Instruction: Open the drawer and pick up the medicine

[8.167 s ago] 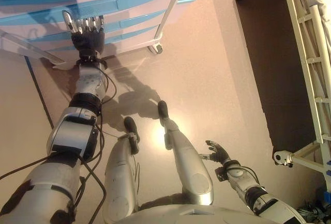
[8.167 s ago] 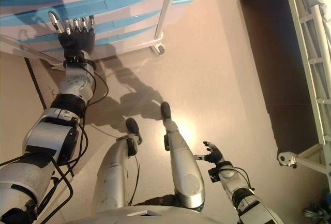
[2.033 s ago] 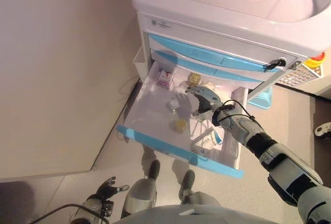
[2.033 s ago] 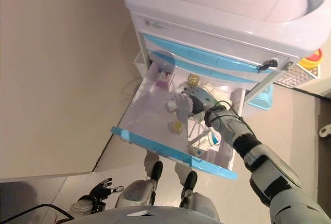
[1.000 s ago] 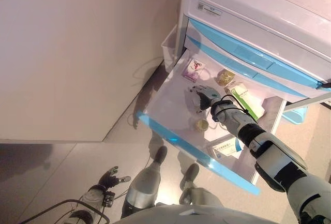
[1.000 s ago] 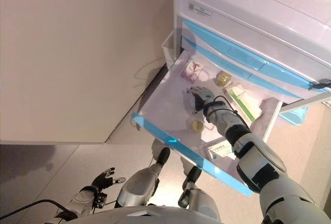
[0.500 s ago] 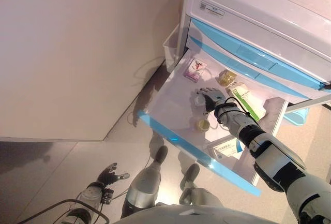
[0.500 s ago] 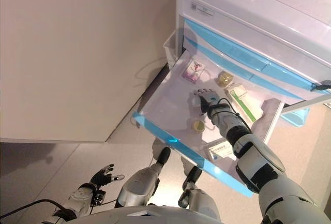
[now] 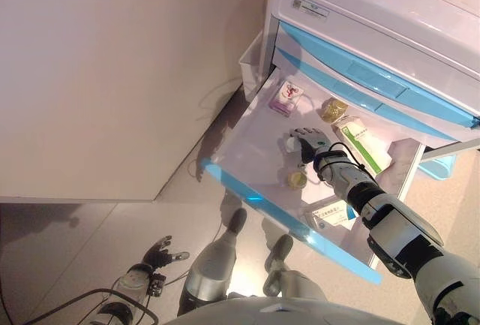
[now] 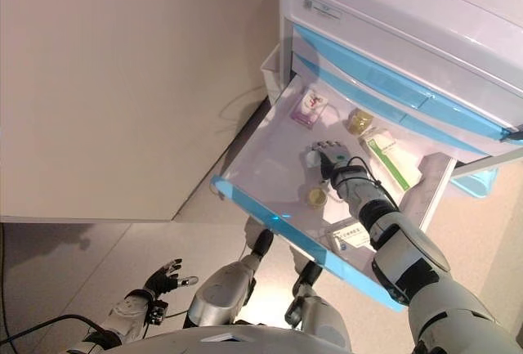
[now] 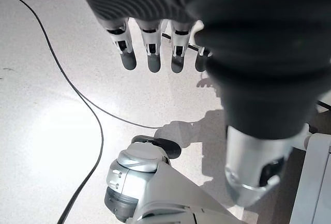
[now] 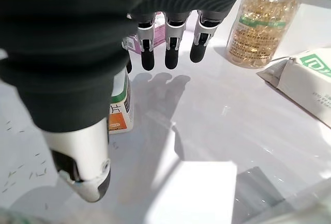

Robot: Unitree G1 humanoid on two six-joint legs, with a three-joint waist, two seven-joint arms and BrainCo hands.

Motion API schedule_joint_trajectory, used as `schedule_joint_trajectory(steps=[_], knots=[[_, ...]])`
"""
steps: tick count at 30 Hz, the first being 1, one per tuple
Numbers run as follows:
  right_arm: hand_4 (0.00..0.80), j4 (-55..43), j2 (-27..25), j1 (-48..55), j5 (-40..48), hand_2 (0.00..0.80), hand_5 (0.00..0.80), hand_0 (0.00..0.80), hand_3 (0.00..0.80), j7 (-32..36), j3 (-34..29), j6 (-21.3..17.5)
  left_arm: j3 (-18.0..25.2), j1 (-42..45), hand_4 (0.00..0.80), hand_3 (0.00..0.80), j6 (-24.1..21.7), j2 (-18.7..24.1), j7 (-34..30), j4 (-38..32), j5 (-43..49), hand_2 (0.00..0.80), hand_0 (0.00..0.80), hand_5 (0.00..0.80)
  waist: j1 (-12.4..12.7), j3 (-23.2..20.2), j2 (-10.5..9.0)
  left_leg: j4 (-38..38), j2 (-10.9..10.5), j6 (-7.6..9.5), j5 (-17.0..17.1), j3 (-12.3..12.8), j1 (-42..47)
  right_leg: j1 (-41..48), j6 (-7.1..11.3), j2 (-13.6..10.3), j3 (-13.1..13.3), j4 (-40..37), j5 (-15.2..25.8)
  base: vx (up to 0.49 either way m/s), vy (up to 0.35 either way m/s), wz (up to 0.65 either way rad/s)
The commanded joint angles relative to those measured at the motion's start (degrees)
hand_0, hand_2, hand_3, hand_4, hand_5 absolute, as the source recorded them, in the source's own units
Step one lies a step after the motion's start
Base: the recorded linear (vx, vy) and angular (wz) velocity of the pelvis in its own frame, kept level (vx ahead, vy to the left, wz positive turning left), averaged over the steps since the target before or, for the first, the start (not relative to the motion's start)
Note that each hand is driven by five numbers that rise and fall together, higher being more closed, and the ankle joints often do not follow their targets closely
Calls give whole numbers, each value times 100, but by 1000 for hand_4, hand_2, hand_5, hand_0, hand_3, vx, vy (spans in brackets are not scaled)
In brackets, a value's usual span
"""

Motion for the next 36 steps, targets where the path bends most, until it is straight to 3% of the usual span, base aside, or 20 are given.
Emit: schedule_joint_trajectory(steps=[1,2,3,4,5,7,8,9,10,11,22,23,24,25,32,36], knots=[[0,74,-29,-466,-69,0,0,0,0,-243,-48,17,-336,-1,0,0,-109,71,-15,-26,-184,0,0,0,87,-13,127,124,-324,192,-608,36,-151,-271,425,-277,83,962,-404,0,0,0],[0,75,-26,-477,-70,0,0,0,0,-265,-42,19,-345,1,0,0,-118,68,-9,-31,-203,0,0,0,89,2,132,126,-325,193,-606,38,-159,-277,426,-280,85,965,-402,0,0,0],[201,66,-45,-484,-77,201,201,201,201,-270,-40,0,-337,9,0,0,-134,71,-12,-35,-201,0,0,0,90,14,134,127,-331,195,-604,37,-167,-284,428,-280,85,966,-399,0,0,0],[634,58,-58,-488,-83,634,634,634,634,-285,-42,-23,-327,13,0,0,-138,77,-19,-44,-197,0,0,0,91,19,134,128,-333,197,-601,39,-175,-290,431,-281,84,968,-396,0,0,0],[800,55,-67,-508,-93,800,800,800,800,-301,-35,-40,-333,11,0,0,-138,78,-10,-50,-220,0,0,0,89,27,137,126,-331,197,-598,43,-181,-299,432,-283,85,971,-394,-13,11,3],[800,45,-76,-528,-96,800,800,800,800,-317,-27,-54,-340,4,0,0,-137,74,-9,-55,-240,0,0,0,81,40,141,117,-329,201,-588,46,-188,-318,434,-283,87,972,-388,-13,13,5],[709,38,-75,-518,-74,709,709,709,709,-342,-23,-49,-340,-3,0,0,-120,73,-7,-69,-234,0,0,0,81,42,142,114,-331,203,-585,44,-197,-331,436,-283,92,974,-384,-9,10,3],[678,37,-82,-517,-63,678,678,678,678,-355,-36,-69,-332,4,0,0,-123,77,-13,-77,-231,0,0,0,82,47,145,112,-330,204,-584,45,-199,-337,437,-285,90,977,-384,0,0,0],[769,31,-87,-517,-67,769,769,769,769,-371,-38,-82,-340,11,0,0,-135,79,-12,-73,-241,0,0,0,81,49,143,113,-333,205,-584,44,-200,-340,438,-284,91,976,-379,0,0,0],[800,20,-90,-517,-54,800,800,800,800,-401,-30,-98,-331,18,0,0,-143,76,-12,-69,-243,0,0,0,82,56,140,116,-334,207,-587,46,-201,-341,439,-285,89,977,-377,0,0,0],[800,-117,-102,-468,-102,800,800,800,800,-511,-55,-118,-299,17,0,0,-160,85,-18,-45,-263,0,0,0,47,54,90,86,-318,212,-581,67,-194,-358,467,-276,121,952,-343,0,0,0],[605,-115,-108,-467,-102,605,605,605,605,-481,-57,-118,-300,19,0,0,-163,87,-17,-41,-258,0,0,0,45,50,84,83,-313,212,-584,66,-188,-358,469,-275,121,954,-344,0,0,0],[60,-116,-104,-465,-145,60,60,60,60,-412,-59,-90,-303,17,0,0,-161,88,-11,-35,-273,0,0,0,42,45,75,82,-312,212,-582,68,-183,-352,471,-272,124,951,-341,0,0,0],[0,-104,-96,-471,-197,0,0,0,0,-320,-40,-25,-304,10,0,0,-157,92,-7,-37,-283,0,0,0,42,44,70,77,-315,216,-580,65,-180,-352,467,-267,131,950,-341,0,0,0],[0,-67,-86,-401,-614,0,0,0,0,-231,69,67,-282,24,0,0,-110,87,16,-47,-230,0,0,0,56,3,21,64,-307,215,-595,63,-134,-312,478,-263,129,932,-337,0,0,0],[0,-102,-107,-466,-897,0,0,0,0,-316,174,-82,-265,22,0,0,-79,119,9,-54,-187,0,0,0,82,-9,-12,59,-296,212,-593,56,-122,-303,489,-253,119,931,-329,0,0,0]])
